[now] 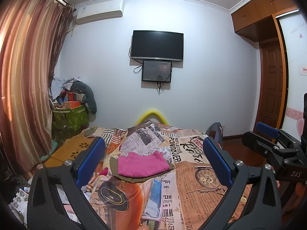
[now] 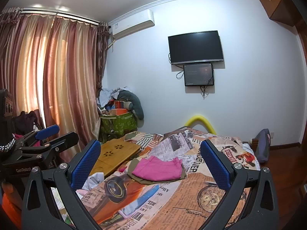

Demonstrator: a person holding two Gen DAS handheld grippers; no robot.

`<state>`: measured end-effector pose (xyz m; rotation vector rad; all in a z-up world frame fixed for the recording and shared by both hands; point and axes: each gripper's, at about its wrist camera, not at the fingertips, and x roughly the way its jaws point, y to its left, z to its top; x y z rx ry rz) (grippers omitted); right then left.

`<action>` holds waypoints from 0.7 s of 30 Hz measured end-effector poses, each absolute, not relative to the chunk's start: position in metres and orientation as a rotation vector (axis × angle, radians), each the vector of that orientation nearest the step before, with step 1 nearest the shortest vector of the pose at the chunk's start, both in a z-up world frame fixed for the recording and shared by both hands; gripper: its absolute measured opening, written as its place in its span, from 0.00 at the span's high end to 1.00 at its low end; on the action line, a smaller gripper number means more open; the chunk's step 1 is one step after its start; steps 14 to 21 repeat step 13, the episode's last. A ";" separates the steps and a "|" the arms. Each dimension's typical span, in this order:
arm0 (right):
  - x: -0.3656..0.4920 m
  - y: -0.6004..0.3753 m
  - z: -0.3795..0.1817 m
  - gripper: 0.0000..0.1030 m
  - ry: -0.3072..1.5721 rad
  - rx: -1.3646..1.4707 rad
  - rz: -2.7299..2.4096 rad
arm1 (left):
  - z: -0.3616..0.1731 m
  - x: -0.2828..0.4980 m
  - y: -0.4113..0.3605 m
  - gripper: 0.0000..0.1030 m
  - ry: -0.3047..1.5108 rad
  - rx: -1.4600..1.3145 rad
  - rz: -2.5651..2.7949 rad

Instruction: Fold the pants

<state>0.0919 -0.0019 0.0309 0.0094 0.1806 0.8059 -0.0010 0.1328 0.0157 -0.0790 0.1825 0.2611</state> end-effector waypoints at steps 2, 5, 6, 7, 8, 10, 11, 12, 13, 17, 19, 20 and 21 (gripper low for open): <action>0.092 -0.002 0.031 0.00 0.183 0.011 0.806 | 0.015 -0.001 0.133 0.00 0.184 -0.081 0.258; 0.092 -0.002 0.030 0.00 0.186 0.010 0.807 | 0.015 0.000 0.134 0.00 0.189 -0.082 0.259; 0.092 -0.002 0.030 0.00 0.186 0.010 0.806 | 0.015 0.000 0.134 0.00 0.191 -0.083 0.257; 0.092 -0.002 0.030 0.00 0.187 0.011 0.808 | 0.014 0.000 0.134 0.00 0.192 -0.084 0.256; 0.092 -0.001 0.030 0.00 0.189 0.012 0.808 | 0.013 0.000 0.135 0.00 0.193 -0.085 0.256; 0.093 0.000 0.029 0.00 0.193 0.012 0.809 | 0.013 0.001 0.135 0.00 0.194 -0.086 0.256; 0.093 0.000 0.029 0.00 0.194 0.012 0.809 | 0.013 0.001 0.136 0.00 0.195 -0.087 0.257; 0.094 0.000 0.029 0.00 0.196 0.012 0.809 | 0.013 0.000 0.136 0.00 0.194 -0.086 0.257; 0.094 0.001 0.028 0.00 0.197 0.012 0.809 | 0.012 0.000 0.136 0.00 0.190 -0.086 0.261; 0.094 0.001 0.028 0.00 0.197 0.012 0.809 | 0.012 0.000 0.136 0.00 0.190 -0.086 0.261; 0.094 0.001 0.028 0.00 0.197 0.012 0.809 | 0.012 0.000 0.136 0.00 0.190 -0.086 0.261; 0.094 0.001 0.028 0.00 0.197 0.012 0.809 | 0.012 0.000 0.136 0.00 0.190 -0.086 0.261; 0.094 0.001 0.028 0.00 0.197 0.012 0.809 | 0.012 0.000 0.136 0.00 0.190 -0.086 0.261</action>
